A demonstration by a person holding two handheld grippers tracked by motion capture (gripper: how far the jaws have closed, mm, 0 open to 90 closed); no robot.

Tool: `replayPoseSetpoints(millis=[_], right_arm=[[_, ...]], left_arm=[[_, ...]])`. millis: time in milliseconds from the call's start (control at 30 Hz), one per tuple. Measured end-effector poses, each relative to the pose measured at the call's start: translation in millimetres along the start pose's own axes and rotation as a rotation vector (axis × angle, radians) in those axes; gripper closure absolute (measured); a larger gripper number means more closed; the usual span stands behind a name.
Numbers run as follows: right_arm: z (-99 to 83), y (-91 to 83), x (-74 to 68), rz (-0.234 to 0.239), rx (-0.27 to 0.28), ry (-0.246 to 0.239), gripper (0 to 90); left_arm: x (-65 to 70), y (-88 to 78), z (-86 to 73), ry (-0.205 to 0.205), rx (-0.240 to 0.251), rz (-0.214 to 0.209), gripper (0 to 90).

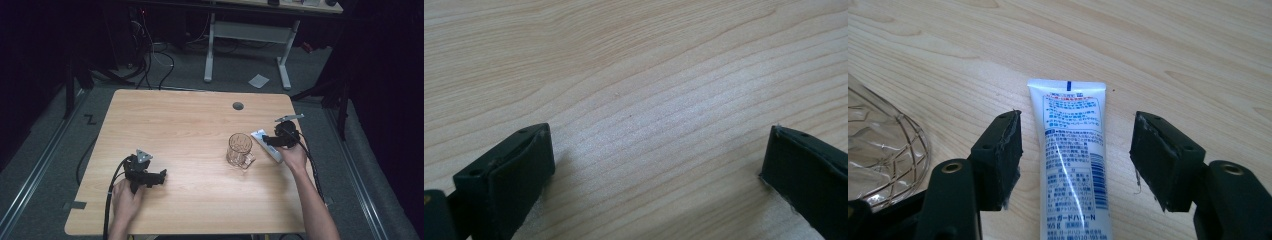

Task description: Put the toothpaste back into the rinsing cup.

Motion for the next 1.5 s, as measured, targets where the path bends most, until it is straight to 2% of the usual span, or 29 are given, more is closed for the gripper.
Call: replayPoseSetpoints(millis=[267, 467, 567, 833, 900, 1033, 1100, 1200, 1300, 1367, 1500], right_arm=[[1.9, 20.8, -1.2, 0.002, -0.066, -0.006, 37.5], [-2.7, 32.3, 1.5, -0.009, -0.116, 0.012, 37.4], [-3.9, 36.0, 2.1, -0.011, -0.132, 0.022, 37.4], [-6.5, 45.5, -1.4, -0.031, -0.167, -0.012, 37.9], [-5.6, 46.5, -2.2, -0.021, -0.168, 0.002, 39.6], [-2.8, 47.6, -3.2, -0.021, -0.184, -0.005, 41.1], [-2.5, 48.0, -1.2, -0.006, -0.189, 0.004, 41.7], [-2.3, 47.9, 1.4, 0.007, -0.193, 0.018, 45.5], [-0.8, 46.5, 1.1, 0.002, -0.220, 0.026, 50.3], [0.4, 45.7, 0.0, -0.004, -0.221, 0.005, 54.5], [1.8, 42.7, -1.1, -0.010, -0.221, 0.004, 60.6]], left_arm=[[0.2, -0.2, -0.2, 0.001, 0.000, -0.001, 0.8], [0.2, -0.3, -0.2, 0.002, 0.000, -0.001, 0.8], [0.2, -0.2, -0.2, 0.001, 0.000, -0.001, 0.8], [0.2, -0.2, -0.2, 0.001, 0.000, -0.001, 0.8], [0.2, -0.2, -0.2, 0.001, 0.000, -0.001, 0.8], [0.2, -0.2, -0.2, 0.001, 0.000, -0.001, 0.8], [0.2, -0.2, -0.2, 0.001, 0.000, -0.001, 0.8], [0.2, -0.2, -0.3, 0.001, 0.000, -0.001, 0.8], [0.2, -0.3, -0.2, 0.002, 0.000, -0.001, 0.8], [0.2, -0.3, -0.3, 0.001, 0.000, -0.001, 0.8], [0.2, -0.2, -0.2, 0.001, 0.000, -0.001, 0.8]])
Point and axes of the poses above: each handheld gripper's, and its own axes: y roughly forward along the jaws, z roughly out of its top, x roughly to its right, the point moved 3 cm from there along y, roughly forward along the jaws, and after that the axes turned 3 degrees about y, right-handed, at the moved point
